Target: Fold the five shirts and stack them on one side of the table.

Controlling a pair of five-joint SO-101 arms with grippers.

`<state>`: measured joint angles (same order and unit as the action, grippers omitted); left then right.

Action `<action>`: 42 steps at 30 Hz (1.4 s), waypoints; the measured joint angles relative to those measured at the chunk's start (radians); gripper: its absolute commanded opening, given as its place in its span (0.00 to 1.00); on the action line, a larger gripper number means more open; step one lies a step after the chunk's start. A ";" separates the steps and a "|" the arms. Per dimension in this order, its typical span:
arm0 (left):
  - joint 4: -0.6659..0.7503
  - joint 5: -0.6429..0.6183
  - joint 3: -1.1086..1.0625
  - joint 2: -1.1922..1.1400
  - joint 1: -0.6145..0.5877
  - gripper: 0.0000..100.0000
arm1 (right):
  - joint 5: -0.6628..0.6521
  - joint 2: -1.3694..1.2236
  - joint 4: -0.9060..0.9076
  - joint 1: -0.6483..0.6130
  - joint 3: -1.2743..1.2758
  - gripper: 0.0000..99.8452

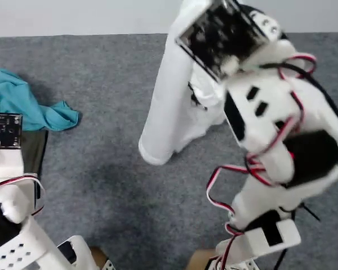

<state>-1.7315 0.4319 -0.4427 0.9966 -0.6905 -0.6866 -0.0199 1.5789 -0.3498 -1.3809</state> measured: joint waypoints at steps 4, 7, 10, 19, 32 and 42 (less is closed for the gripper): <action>0.000 0.000 0.000 0.032 0.000 0.14 | -0.072 0.052 0.000 -0.003 0.000 0.01; 0.000 0.000 0.000 0.086 0.000 0.14 | -0.098 0.072 0.000 0.051 -0.002 0.01; -0.002 0.000 0.000 0.144 0.002 0.14 | -0.104 0.074 0.000 0.109 -0.002 0.01; -0.002 0.000 -0.066 0.226 0.002 0.14 | -0.040 0.032 -0.021 -0.014 0.238 0.01; -0.003 0.000 -0.071 0.339 0.000 0.14 | 0.000 -0.532 -0.460 -0.362 0.614 0.01; -0.003 0.000 -0.155 0.339 0.000 0.14 | 0.014 -0.574 -0.397 -0.466 0.614 0.28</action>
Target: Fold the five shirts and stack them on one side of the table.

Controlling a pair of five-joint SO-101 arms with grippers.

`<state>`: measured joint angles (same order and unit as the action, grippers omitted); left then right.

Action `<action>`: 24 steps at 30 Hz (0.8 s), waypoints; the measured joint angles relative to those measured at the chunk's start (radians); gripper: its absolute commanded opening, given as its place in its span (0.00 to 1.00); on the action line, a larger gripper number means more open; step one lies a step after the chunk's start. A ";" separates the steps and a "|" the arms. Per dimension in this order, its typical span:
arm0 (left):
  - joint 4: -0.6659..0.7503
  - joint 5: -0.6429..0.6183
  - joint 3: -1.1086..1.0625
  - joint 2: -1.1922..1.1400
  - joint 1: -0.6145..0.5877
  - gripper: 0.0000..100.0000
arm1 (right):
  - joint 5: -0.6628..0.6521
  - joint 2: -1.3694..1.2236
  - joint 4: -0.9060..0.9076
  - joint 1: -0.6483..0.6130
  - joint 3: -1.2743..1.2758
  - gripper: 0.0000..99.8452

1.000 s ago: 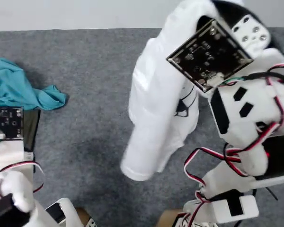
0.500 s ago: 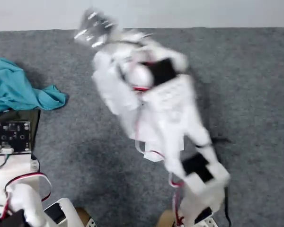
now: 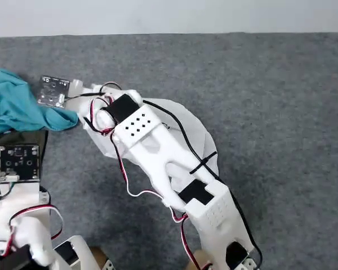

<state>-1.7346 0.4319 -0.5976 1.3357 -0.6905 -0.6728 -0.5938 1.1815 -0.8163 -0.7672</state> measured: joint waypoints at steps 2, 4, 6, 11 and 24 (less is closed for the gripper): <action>0.000 0.000 -0.003 0.000 0.000 0.14 | 0.034 0.015 0.026 0.000 0.000 0.28; 0.000 0.000 -0.008 0.000 0.000 0.14 | 0.051 0.063 0.055 0.000 0.000 0.28; 0.000 0.000 -0.009 0.000 -0.002 0.14 | 0.058 0.123 0.086 0.002 0.000 0.28; 0.000 0.000 -0.009 0.000 0.000 0.14 | 0.064 0.209 0.186 0.037 0.000 0.28; 0.000 0.000 -0.041 0.000 0.000 0.14 | 0.226 0.216 0.559 0.281 0.000 0.28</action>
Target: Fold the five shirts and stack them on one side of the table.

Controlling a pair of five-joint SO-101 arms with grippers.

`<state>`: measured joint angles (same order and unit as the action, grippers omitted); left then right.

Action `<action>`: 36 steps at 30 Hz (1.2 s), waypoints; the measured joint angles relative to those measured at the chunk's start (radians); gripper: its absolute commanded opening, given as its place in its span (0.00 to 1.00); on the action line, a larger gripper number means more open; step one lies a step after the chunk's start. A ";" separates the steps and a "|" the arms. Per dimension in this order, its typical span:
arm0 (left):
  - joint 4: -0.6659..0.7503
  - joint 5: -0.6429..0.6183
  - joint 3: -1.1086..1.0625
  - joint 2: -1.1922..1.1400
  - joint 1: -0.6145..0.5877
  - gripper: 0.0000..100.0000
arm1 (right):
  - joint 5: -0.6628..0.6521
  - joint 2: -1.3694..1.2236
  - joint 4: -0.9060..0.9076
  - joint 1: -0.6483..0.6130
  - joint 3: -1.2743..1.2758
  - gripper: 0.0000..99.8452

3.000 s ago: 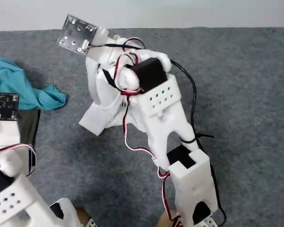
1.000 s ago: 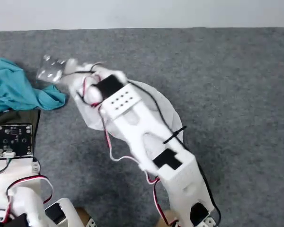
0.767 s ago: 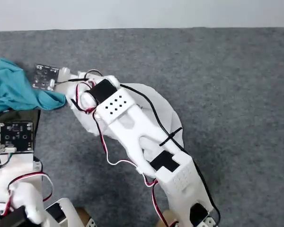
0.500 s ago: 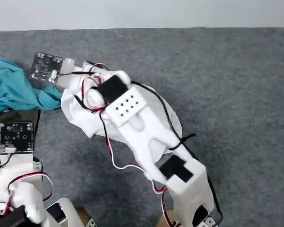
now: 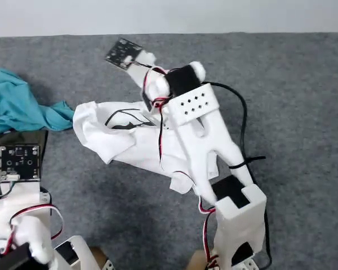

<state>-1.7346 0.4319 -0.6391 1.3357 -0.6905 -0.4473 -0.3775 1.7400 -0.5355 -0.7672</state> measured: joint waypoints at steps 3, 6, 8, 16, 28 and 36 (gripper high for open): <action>0.000 0.000 -0.023 0.000 0.000 0.14 | 0.018 0.000 0.011 0.032 0.048 0.25; 0.000 0.000 -0.028 0.000 0.002 0.14 | 0.021 0.000 0.011 0.066 0.133 0.21; 0.002 0.003 -0.029 0.000 0.002 0.14 | 0.025 0.000 0.011 0.081 0.201 0.19; 0.098 0.037 -0.206 0.000 0.000 0.14 | 0.015 0.000 0.011 0.155 0.453 0.19; 0.173 0.041 -0.267 -0.002 0.000 0.14 | 0.037 0.000 0.011 0.086 0.563 0.22; 0.193 0.041 -0.267 -0.002 0.000 0.14 | 0.041 -0.032 0.006 0.054 0.563 0.27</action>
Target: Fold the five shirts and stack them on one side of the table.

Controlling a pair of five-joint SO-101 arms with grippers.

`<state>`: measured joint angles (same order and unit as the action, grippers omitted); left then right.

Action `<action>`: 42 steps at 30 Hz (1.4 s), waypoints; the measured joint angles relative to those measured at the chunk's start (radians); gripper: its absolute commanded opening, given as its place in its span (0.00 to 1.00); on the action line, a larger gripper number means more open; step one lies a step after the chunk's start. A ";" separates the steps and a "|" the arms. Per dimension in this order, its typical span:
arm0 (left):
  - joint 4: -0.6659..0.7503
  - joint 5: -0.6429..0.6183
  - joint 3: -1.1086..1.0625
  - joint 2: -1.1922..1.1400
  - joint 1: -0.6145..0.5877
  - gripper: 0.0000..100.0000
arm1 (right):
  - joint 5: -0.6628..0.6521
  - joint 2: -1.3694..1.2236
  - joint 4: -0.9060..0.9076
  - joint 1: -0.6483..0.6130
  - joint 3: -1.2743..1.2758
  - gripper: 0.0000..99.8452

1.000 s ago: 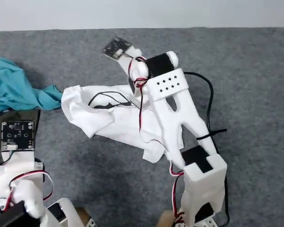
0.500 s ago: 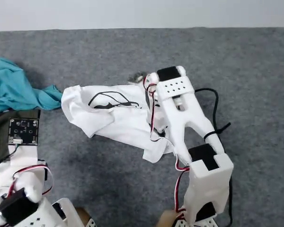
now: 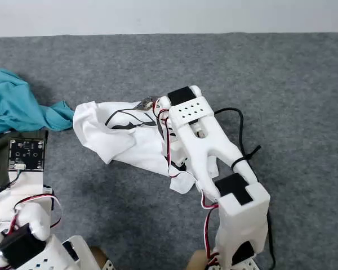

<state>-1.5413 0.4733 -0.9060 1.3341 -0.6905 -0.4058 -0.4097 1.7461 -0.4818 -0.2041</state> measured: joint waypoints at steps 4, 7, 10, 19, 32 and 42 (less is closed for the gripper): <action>0.000 0.000 0.000 0.000 0.000 0.14 | 0.002 -0.061 -0.017 0.003 0.000 0.27; 0.000 0.000 -0.006 0.000 0.000 0.14 | 0.002 -0.098 -0.046 0.003 0.000 0.27; 0.000 0.000 -0.006 0.000 0.000 0.14 | 0.000 -0.130 -0.080 0.005 0.000 0.27; 0.000 0.000 -0.006 0.000 0.000 0.14 | -0.037 -0.184 -0.094 0.051 -0.026 0.11; 0.000 0.000 -0.023 -0.002 0.055 0.14 | -0.083 -0.167 0.000 0.078 -0.173 0.07; 0.000 0.000 -0.031 0.000 0.083 0.14 | -0.072 -0.155 0.000 0.078 -0.173 0.18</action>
<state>-1.5413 0.4733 -0.9367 1.3341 -0.6076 -0.4780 -0.5646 1.7461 -0.4035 -0.3775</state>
